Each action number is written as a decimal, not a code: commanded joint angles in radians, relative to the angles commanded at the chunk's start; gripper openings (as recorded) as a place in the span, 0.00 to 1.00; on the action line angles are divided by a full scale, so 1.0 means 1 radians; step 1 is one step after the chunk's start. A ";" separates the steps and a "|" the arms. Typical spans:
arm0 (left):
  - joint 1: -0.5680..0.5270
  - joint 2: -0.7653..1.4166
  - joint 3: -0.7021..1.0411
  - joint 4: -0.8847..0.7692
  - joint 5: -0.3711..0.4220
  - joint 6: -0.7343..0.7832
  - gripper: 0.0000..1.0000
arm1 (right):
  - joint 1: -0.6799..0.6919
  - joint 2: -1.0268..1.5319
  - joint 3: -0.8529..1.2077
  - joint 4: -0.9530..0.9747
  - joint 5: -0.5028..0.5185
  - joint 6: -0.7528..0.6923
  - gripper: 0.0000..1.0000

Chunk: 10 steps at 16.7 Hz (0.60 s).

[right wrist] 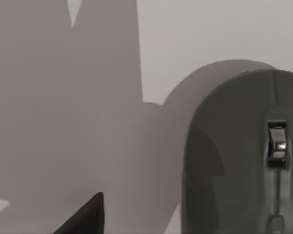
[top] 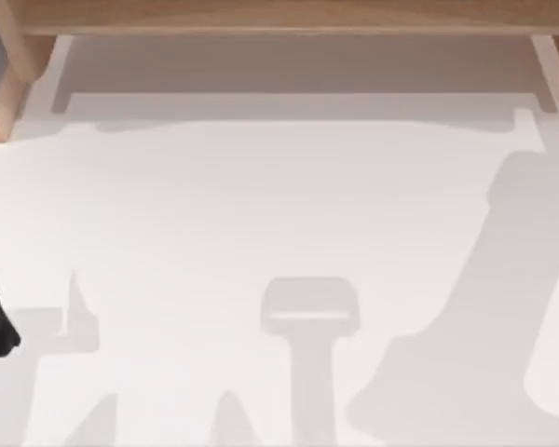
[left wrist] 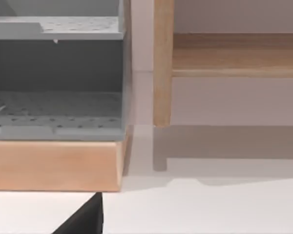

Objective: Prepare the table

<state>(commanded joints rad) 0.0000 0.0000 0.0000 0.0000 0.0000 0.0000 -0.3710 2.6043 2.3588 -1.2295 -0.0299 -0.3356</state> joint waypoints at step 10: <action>0.000 0.000 0.000 0.000 0.000 0.000 1.00 | 0.000 0.000 0.000 0.000 0.000 0.000 0.17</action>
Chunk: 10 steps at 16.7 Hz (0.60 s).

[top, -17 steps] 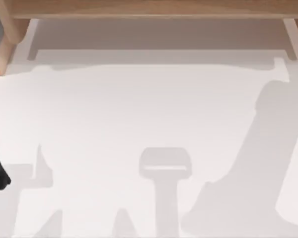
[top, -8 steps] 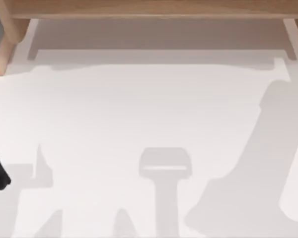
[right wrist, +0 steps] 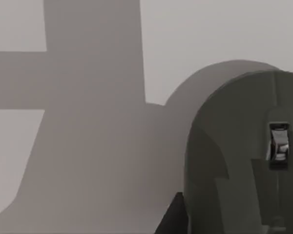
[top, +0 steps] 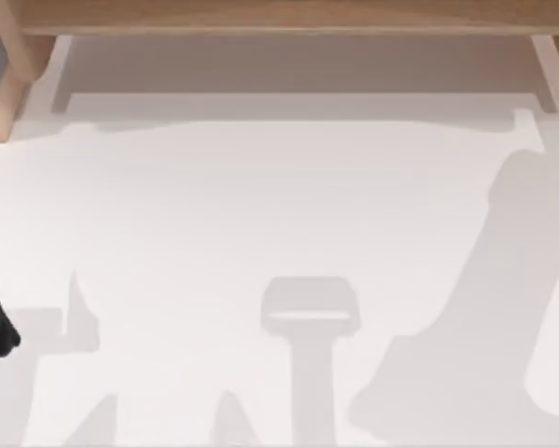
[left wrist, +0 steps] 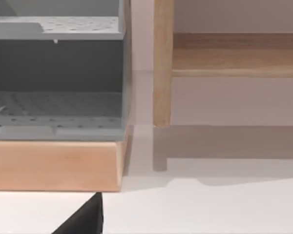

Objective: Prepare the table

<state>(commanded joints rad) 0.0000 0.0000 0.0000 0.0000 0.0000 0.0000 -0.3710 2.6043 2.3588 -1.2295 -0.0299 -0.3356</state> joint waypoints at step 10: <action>0.000 0.000 0.000 0.000 0.000 0.000 1.00 | 0.000 0.000 0.000 0.000 0.000 0.000 0.00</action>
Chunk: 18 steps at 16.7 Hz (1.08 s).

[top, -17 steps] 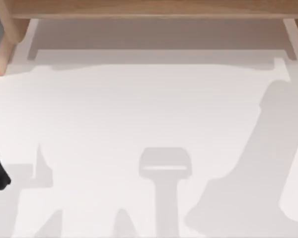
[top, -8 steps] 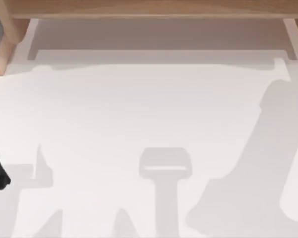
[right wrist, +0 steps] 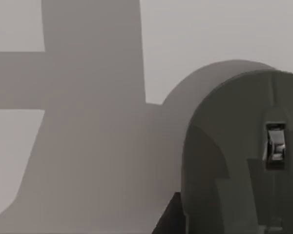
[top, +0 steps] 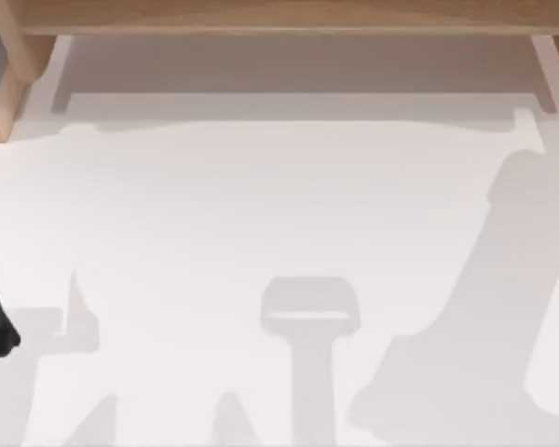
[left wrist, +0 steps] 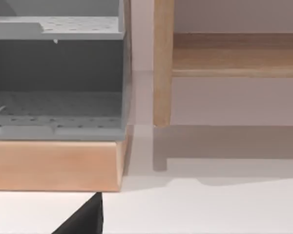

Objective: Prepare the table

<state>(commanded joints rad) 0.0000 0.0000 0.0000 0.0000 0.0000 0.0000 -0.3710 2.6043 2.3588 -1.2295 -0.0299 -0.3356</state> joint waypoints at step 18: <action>0.000 0.000 0.000 0.000 0.000 0.000 1.00 | 0.053 -0.624 -0.454 0.177 0.009 0.047 0.00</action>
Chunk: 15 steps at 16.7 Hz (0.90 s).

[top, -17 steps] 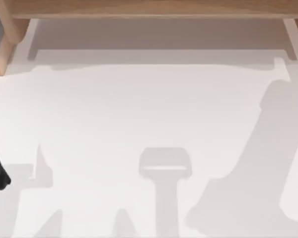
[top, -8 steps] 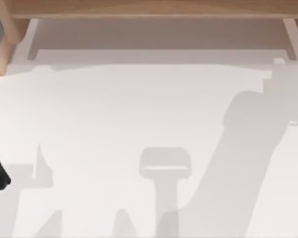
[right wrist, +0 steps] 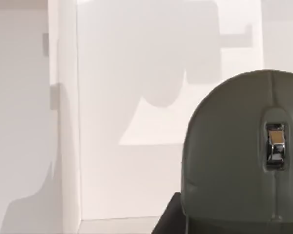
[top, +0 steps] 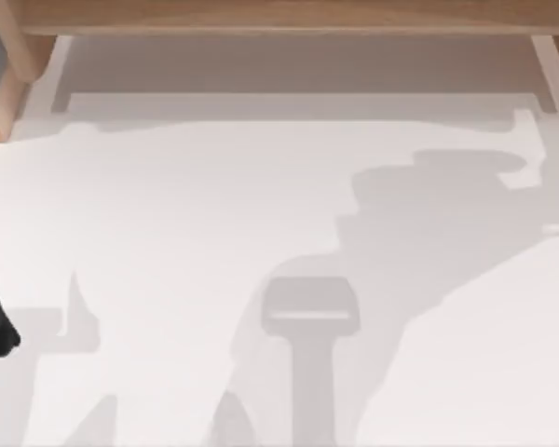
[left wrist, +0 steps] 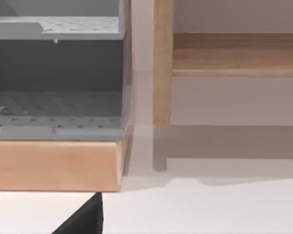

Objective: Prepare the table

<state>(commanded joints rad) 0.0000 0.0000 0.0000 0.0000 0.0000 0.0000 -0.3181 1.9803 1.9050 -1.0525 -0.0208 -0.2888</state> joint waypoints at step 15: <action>0.000 0.000 0.000 0.000 0.000 0.000 1.00 | 0.101 -0.567 -0.980 0.239 0.003 0.102 0.00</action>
<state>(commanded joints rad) 0.0000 0.0000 0.0000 0.0000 0.0000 0.0000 -0.2167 1.4128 0.9254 -0.8134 -0.0183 -0.1865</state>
